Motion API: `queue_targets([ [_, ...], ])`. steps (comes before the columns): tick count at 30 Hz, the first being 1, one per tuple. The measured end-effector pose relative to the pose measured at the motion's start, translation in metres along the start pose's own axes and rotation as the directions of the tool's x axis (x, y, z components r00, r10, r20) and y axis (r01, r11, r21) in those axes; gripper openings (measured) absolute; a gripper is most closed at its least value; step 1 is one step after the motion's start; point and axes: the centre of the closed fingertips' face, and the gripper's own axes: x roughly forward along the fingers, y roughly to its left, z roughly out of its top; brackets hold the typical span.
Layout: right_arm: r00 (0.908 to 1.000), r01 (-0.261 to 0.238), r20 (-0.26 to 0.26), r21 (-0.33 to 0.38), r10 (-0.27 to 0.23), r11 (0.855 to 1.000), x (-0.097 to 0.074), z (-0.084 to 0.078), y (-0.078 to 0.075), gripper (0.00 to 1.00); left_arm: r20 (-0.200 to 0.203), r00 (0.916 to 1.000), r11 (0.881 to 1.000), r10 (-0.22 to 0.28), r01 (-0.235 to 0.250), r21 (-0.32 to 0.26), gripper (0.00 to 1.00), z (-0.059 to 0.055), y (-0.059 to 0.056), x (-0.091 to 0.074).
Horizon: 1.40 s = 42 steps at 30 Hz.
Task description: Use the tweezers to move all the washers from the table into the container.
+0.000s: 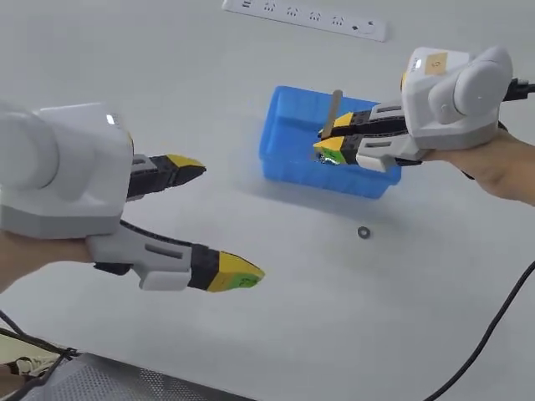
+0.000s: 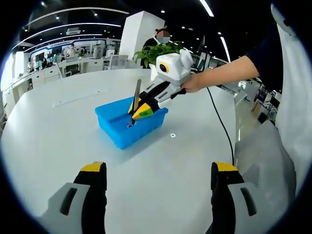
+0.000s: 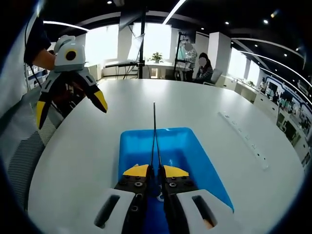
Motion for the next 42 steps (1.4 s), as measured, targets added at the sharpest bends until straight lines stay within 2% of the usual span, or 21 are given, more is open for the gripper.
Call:
queue_targets([
  [8, 0.9998, 0.019, 0.01, 0.004, -0.02, 1.0, -0.008, 0.006, -0.003, 0.1, 0.001, 1.0, 1.0, 0.004, -0.004, 0.012, 0.94, 0.003, 0.001, 0.0],
  [12, 0.9995, 0.021, 0.023, -0.009, -0.021, 1.0, -0.015, 0.014, 0.002, 0.1, 0.012, 0.9999, 0.999, -0.003, 0.002, 0.045, 0.91, 0.016, 0.004, 0.004],
  [17, 0.9997, 0.017, 0.019, -0.021, -0.017, 1.0, -0.021, 0.014, 0.008, 0.1, 0.051, 0.9987, 0.995, 0.001, -0.006, 0.097, 0.88, 0.046, 0.018, 0.015],
  [19, 0.9997, 0.018, 0.014, -0.027, -0.018, 0.999, -0.024, 0.013, 0.011, 0.1, 0.071, 0.9975, 0.993, -0.002, -0.006, 0.117, 0.86, 0.063, 0.023, 0.022],
  [22, 0.9995, 0.023, 0.023, -0.027, -0.023, 0.999, -0.03, 0.018, 0.014, 0.1, 0.11, 0.9937, 0.986, -0.016, -0.002, 0.165, 0.78, 0.088, 0.025, 0.029],
  [23, 0.9993, 0.025, 0.026, -0.027, -0.025, 0.999, -0.031, 0.019, 0.014, 0.1, 0.122, 0.9922, 0.983, -0.029, 0.006, 0.181, 0.74, 0.095, 0.024, 0.031],
  [25, 0.9991, 0.03, 0.031, -0.029, -0.029, 0.999, -0.033, 0.021, 0.013, 0.1, 0.134, 0.9873, 0.976, -0.085, 0.055, 0.21, 0.7, 0.109, 0.016, 0.037],
  [26, 0.999, 0.032, 0.031, -0.03, -0.031, 0.999, -0.032, 0.02, 0.013, 0.1, 0.137, 0.9866, 0.975, -0.088, 0.057, 0.216, 0.67, 0.114, 0.015, 0.04],
  [28, 0.999, 0.034, 0.031, -0.031, -0.033, 0.999, -0.033, 0.021, 0.014, 0.1, 0.14, 0.9829, 0.961, -0.12, 0.079, 0.266, 0.61, 0.125, 0.011, 0.048],
  [30, 0.999, 0.035, 0.03, -0.033, -0.034, 0.999, -0.034, 0.022, 0.017, 0.1, 0.13, 0.982, 0.953, -0.137, 0.095, 0.287, 0.52, 0.131, 0.009, 0.055],
  [32, 0.9991, 0.033, 0.029, -0.037, -0.032, 0.999, -0.035, 0.024, 0.02, 0.1, 0.122, 0.9809, 0.942, -0.151, 0.106, 0.317, 0.49, 0.136, 0.008, 0.062],
  [33, 0.9991, 0.032, 0.03, -0.037, -0.031, 0.999, -0.036, 0.024, 0.02, 0.1, 0.121, 0.9803, 0.942, -0.156, 0.11, 0.318, 0.48, 0.137, 0.009, 0.064],
  [36, 0.9993, 0.029, 0.027, -0.046, -0.028, 0.999, -0.037, 0.026, 0.023, 0.1, 0.097, 0.9811, 0.938, -0.167, 0.128, 0.321, 0.44, 0.137, 0.012, 0.072],
  [38, 0.9992, 0.028, 0.03, -0.045, -0.027, 0.999, -0.037, 0.027, 0.023, 0.1, 0.094, 0.9791, 0.935, -0.18, 0.141, 0.325, 0.38, 0.138, 0.01, 0.074],
  [42, 0.9992, 0.028, 0.03, -0.049, -0.027, 0.998, -0.037, 0.027, 0.022, 0.1, 0.075, 0.9774, 0.919, -0.198, 0.158, 0.361, 0.27, 0.138, 0.008, 0.078],
])
